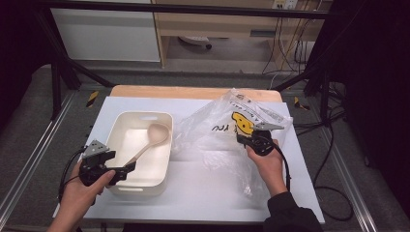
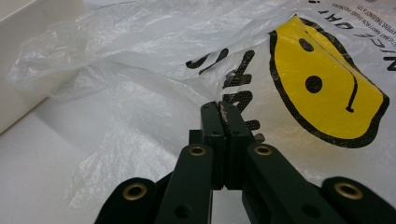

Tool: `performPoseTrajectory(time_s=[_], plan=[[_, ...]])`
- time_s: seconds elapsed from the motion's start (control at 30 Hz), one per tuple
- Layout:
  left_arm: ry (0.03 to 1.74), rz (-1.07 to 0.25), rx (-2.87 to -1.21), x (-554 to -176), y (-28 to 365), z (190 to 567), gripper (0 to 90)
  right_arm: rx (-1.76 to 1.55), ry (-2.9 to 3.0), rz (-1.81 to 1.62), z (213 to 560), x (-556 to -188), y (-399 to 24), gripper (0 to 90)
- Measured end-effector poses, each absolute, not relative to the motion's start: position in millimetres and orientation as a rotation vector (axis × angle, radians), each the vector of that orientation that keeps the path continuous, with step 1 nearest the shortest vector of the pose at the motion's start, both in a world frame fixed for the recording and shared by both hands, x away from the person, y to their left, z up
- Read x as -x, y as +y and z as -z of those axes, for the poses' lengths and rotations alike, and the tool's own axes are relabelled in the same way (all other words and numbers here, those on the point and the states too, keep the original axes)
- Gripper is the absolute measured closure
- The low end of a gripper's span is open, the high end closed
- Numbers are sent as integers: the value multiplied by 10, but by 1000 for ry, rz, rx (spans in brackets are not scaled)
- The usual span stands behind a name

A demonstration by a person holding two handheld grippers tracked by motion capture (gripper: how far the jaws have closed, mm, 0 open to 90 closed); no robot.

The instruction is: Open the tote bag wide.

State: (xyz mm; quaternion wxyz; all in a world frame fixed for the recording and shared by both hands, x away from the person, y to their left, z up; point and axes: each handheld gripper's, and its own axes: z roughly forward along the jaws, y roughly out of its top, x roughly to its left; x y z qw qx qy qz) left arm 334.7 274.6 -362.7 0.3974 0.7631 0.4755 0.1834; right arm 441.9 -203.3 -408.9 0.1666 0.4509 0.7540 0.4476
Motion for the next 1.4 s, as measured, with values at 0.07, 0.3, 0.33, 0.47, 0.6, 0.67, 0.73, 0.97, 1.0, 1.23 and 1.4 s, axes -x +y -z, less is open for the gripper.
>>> performPoseTrajectory(time_s=[0.07,0.3,0.33,0.47,0.6,0.67,0.73,0.97,1.0,1.23,1.4], plan=[[1210,-467,-1934,-3344,2745,3633,168,-1283,2147,-1274,4087,-4418,-2033,900],[1231,-453,-1965,-3378,2711,3665,258,-1285,2145,-1273,4091,-4423,-2043,900],[1238,-446,-1961,-3389,2706,3673,270,-1285,2145,-1273,4090,-4421,-2043,900],[1248,-425,-1972,-3410,2674,3693,309,-1289,2146,-1272,4094,-4425,-2043,900],[1246,-428,-2001,-3433,2622,3711,332,-1293,2148,-1270,4099,-4426,-2041,900],[1245,-430,-2016,-3439,2603,3715,344,-1293,2149,-1270,4098,-4425,-2042,900],[1254,-422,-2016,-3438,2597,3717,355,-1292,2152,-1269,4094,-4424,-2049,900],[1273,-397,-2029,-3447,2599,3741,439,-1292,2148,-1269,4095,-4427,-2056,900],[1273,-398,-2033,-3449,2599,3744,458,-1295,2149,-1268,4093,-4424,-2053,900],[1283,-371,-2063,-3477,2611,3758,570,-1298,2153,-1265,4097,-4426,-2050,900],[1286,-366,-2105,-3498,2595,3763,585,-1298,2149,-1273,4100,-4433,-2060,900]])
